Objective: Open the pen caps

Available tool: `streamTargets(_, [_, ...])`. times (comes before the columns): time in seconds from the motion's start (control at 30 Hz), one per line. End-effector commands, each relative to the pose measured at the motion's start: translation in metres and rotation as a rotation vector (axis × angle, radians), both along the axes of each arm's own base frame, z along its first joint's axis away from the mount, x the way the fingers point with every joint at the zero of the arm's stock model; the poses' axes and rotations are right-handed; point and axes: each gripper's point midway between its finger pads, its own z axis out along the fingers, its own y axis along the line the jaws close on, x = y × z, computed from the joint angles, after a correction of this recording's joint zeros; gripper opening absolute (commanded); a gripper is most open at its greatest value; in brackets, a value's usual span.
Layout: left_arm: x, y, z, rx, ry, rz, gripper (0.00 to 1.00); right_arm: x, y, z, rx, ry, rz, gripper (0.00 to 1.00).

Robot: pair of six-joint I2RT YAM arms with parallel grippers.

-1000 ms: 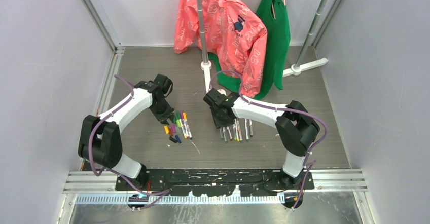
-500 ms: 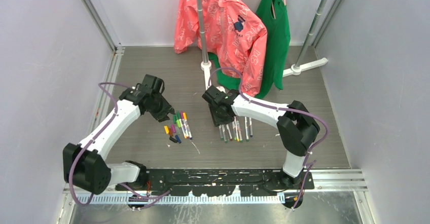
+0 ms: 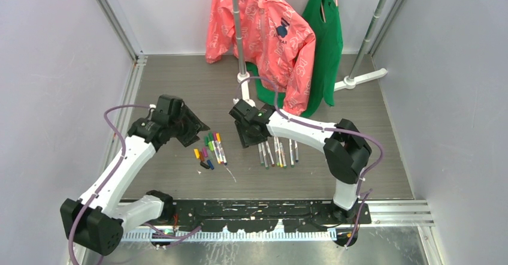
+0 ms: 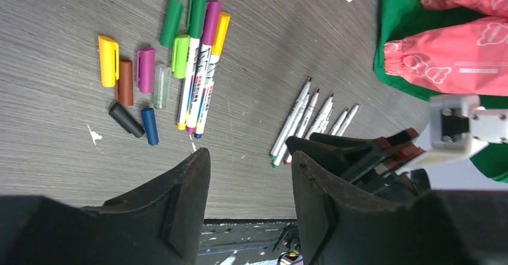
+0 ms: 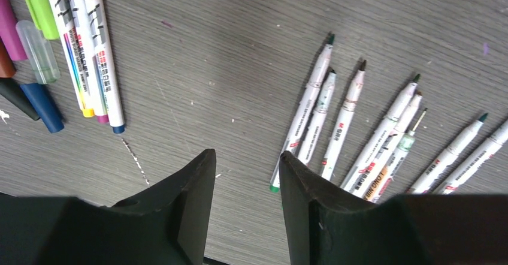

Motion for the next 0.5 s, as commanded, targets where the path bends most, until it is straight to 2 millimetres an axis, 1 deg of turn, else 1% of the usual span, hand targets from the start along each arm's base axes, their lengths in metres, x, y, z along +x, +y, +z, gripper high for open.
streamTargets(0.0, [0.002, 0.001, 0.015, -0.033, -0.083, 0.023, 0.55, 0.003, 0.028, 0.012, 0.052, -0.034, 0.048, 0.5])
streamTargets(0.03, [0.001, 0.002, 0.015, -0.034, -0.09, 0.03, 0.57, 0.003, 0.031, 0.011, 0.054, -0.035, 0.055, 0.51])
streamTargets(0.1, [-0.002, 0.004, 0.014, -0.041, -0.1, 0.045, 0.94, 0.002, 0.038, 0.009, 0.056, -0.031, 0.068, 0.51])
streamTargets(0.13, [-0.004, 0.005, 0.013, -0.043, -0.106, 0.05, 0.97, 0.002, 0.042, 0.008, 0.058, -0.032, 0.072, 0.51])
streamTargets(0.3, [-0.01, 0.008, 0.013, -0.049, -0.13, 0.051, 1.0, 0.002, 0.061, 0.006, 0.082, -0.027, 0.086, 0.51])
streamTargets(0.47, [-0.013, 0.01, 0.017, -0.044, -0.153, 0.042, 0.97, 0.001, 0.074, 0.0, 0.088, -0.016, 0.096, 0.52])
